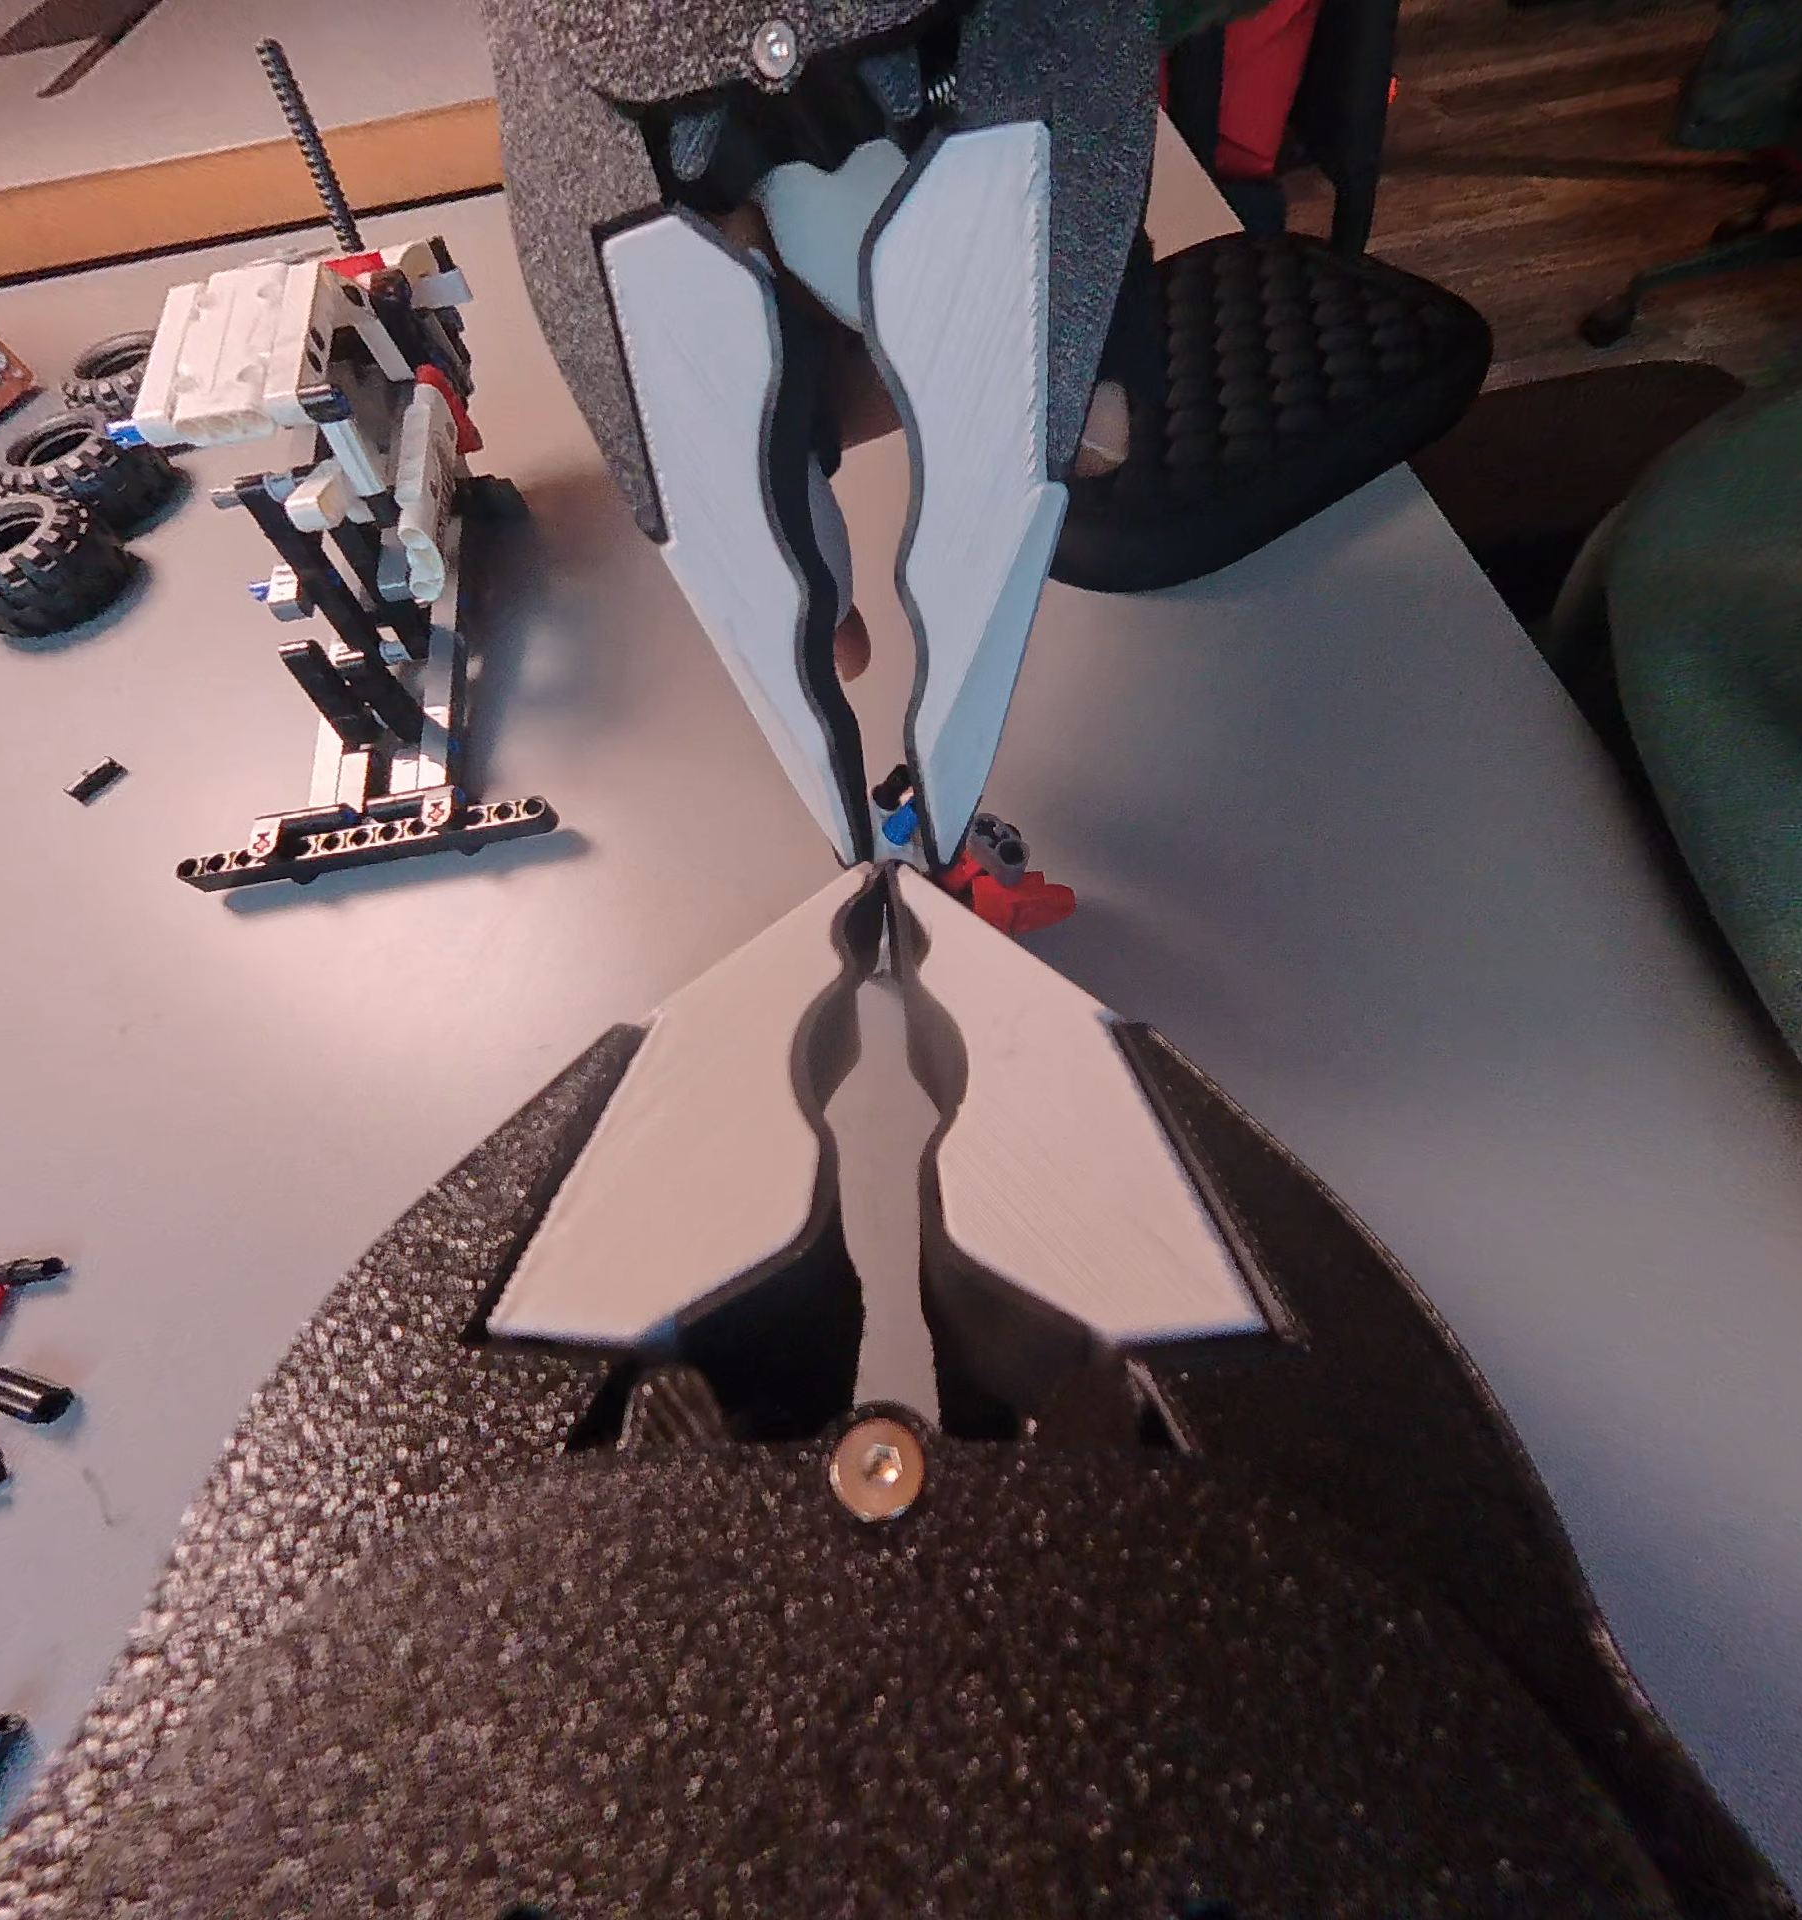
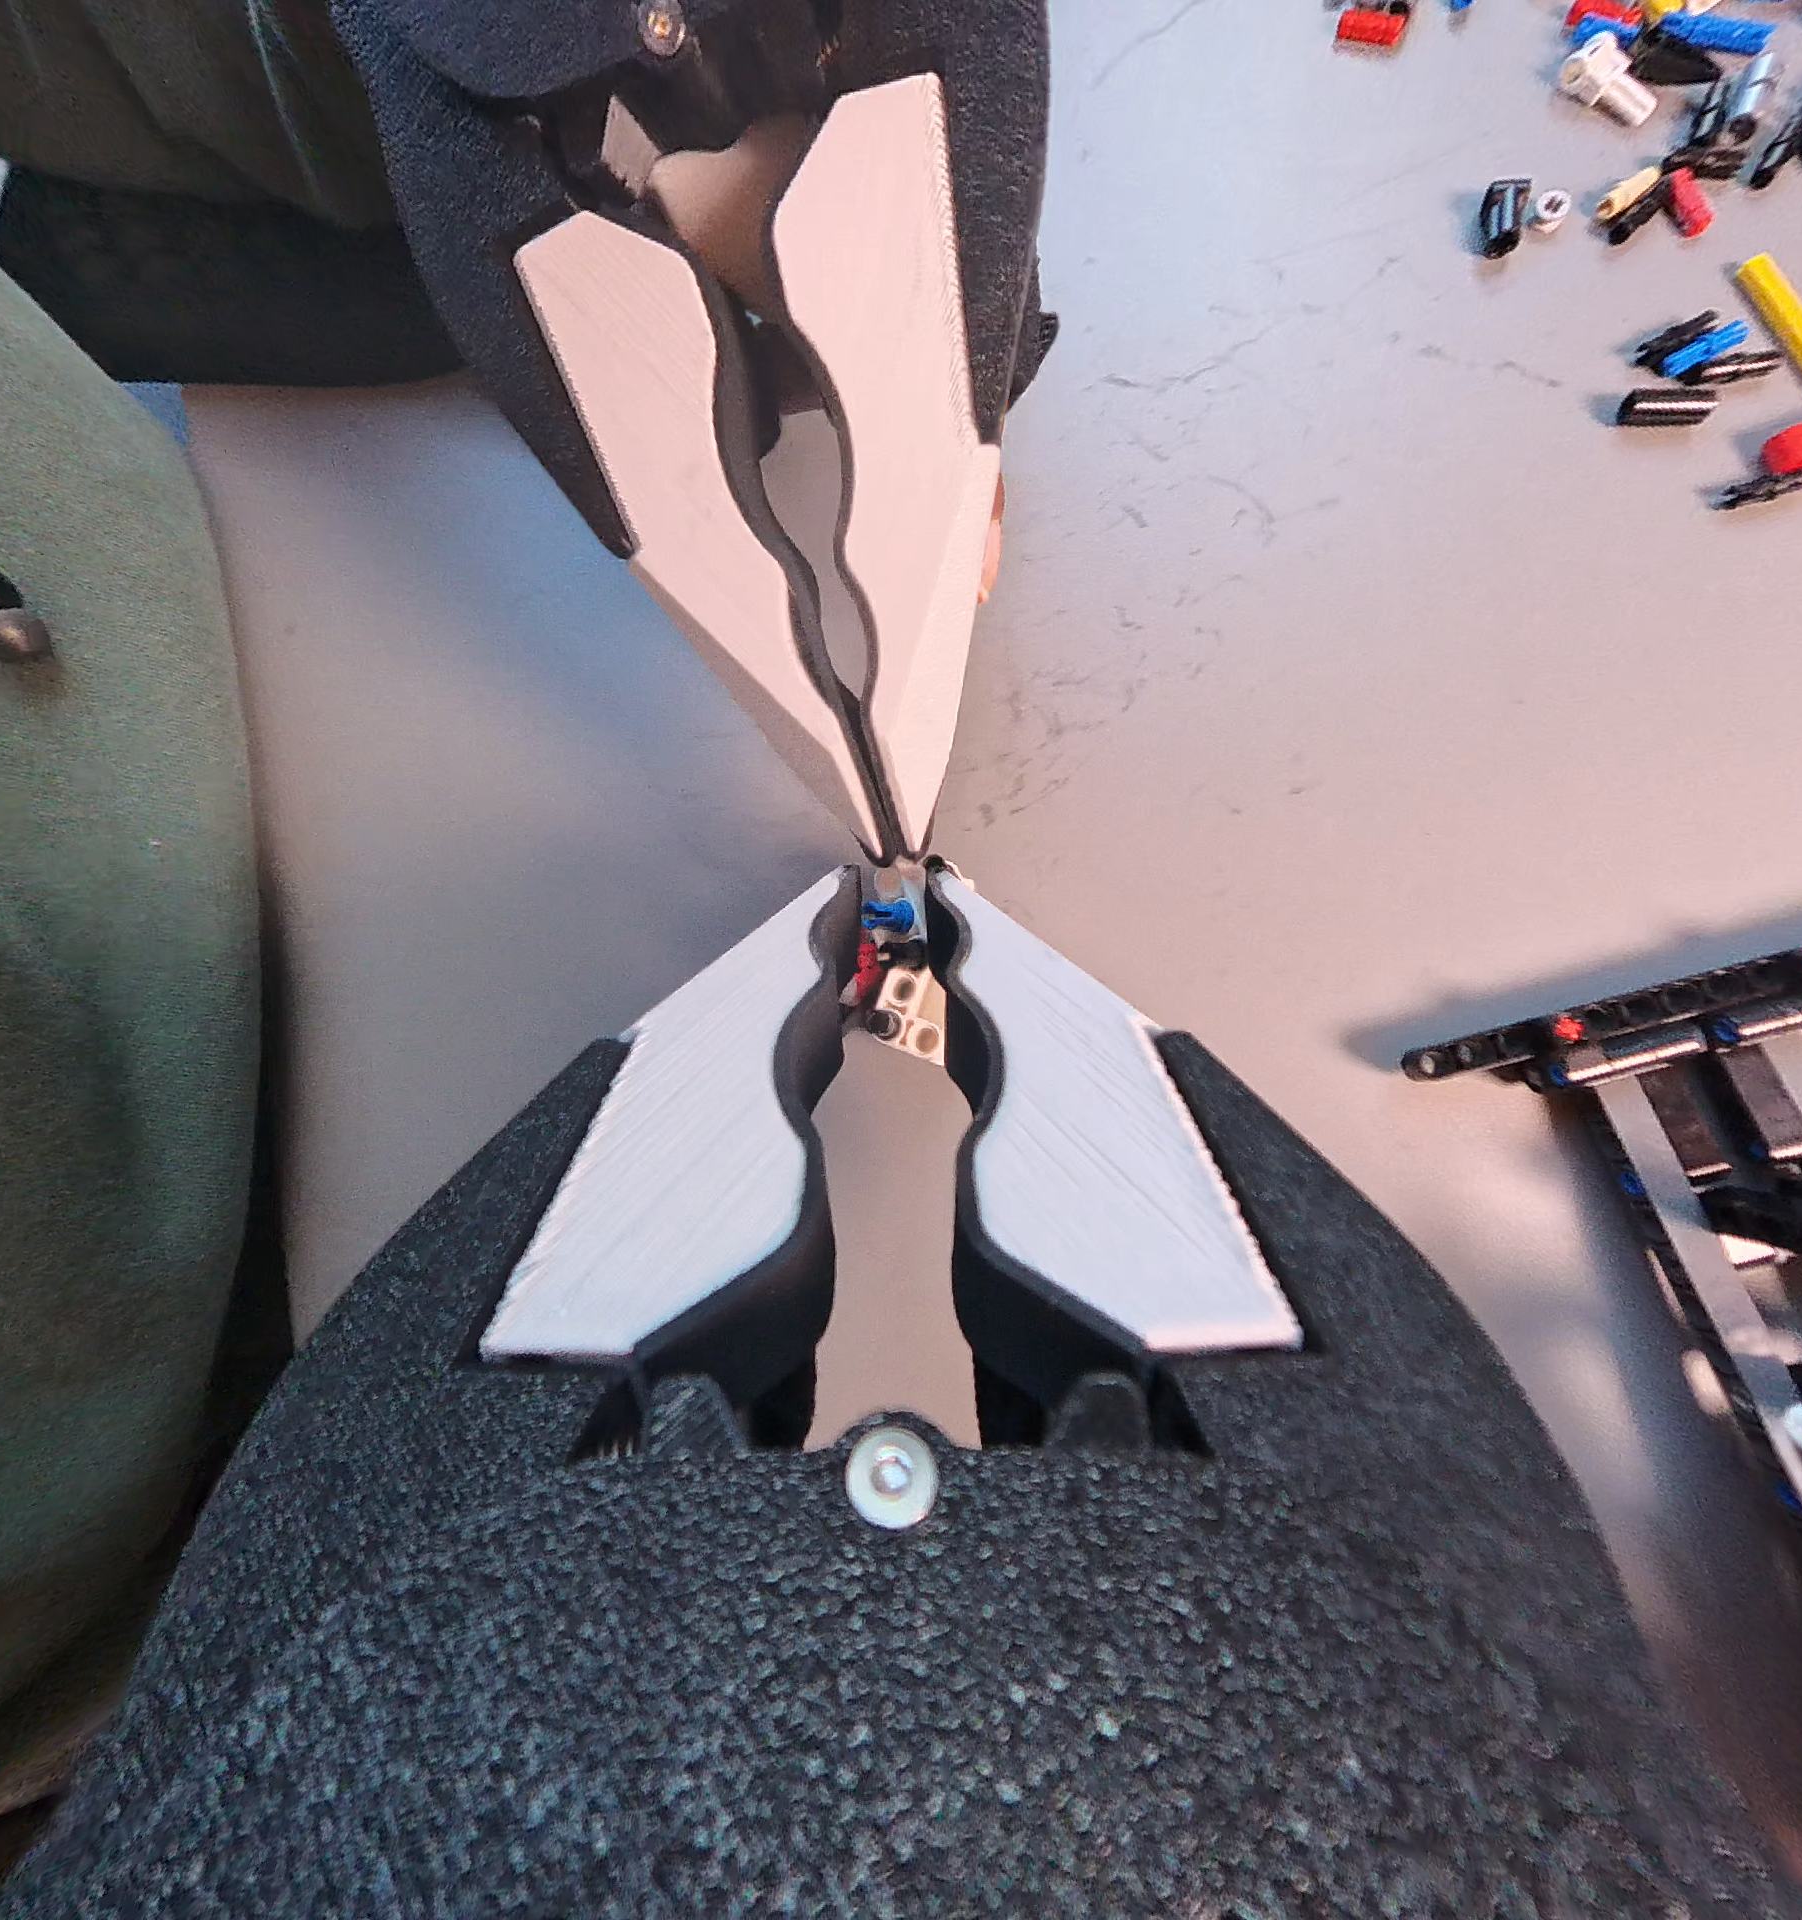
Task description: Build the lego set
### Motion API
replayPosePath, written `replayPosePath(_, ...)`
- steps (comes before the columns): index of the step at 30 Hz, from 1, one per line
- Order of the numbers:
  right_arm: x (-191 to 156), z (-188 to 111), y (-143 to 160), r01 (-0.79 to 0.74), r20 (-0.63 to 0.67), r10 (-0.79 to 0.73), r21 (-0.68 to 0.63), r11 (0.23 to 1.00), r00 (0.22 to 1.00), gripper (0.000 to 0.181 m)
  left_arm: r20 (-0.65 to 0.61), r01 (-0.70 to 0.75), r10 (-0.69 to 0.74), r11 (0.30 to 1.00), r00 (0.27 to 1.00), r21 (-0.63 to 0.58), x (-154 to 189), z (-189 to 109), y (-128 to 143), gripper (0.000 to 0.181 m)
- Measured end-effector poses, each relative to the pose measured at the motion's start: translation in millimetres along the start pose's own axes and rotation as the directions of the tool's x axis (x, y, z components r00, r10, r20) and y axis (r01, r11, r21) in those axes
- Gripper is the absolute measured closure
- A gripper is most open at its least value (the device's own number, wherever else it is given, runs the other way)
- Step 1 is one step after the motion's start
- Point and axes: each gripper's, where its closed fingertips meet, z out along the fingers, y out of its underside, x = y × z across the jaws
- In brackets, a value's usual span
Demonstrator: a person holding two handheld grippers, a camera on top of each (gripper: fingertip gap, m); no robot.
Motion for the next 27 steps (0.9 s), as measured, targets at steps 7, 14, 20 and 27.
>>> replayPosePath(7, 3.0, -6.1, -3.2, -0.032, -0.075, 0.041, 0.114, 0.993, 0.996, 0.177, -0.041, 0.036, -0.036, 0.999, 0.999, 0.009, 0.3, -3.0, 2.1, 0.174)
replayPosePath(14, 4.2, -10.9, -7.4, -0.236, 0.002, 0.243, 0.248, 0.94, 0.97, 0.178, -0.051, 0.034, -0.033, 0.999, 0.998, 0.021, 4.0, -0.9, 0.4, 0.164)
replayPosePath(20, 1.3, -16.4, -19.1, -0.379, 0.111, 0.364, 0.342, 0.86, 0.925, 0.178, -0.103, 0.154, -0.144, 0.983, 0.984, 0.1, 5.9, -4.6, -14.0, 0.167)
replayPosePath(27, -12.8, -27.9, -30.8, -0.291, 0.145, 0.252, 0.427, 0.856, 0.957, 0.169, -0.216, 0.267, -0.232, 0.952, 0.948, 0.149, 8.9, -14.1, -24.4, 0.175)
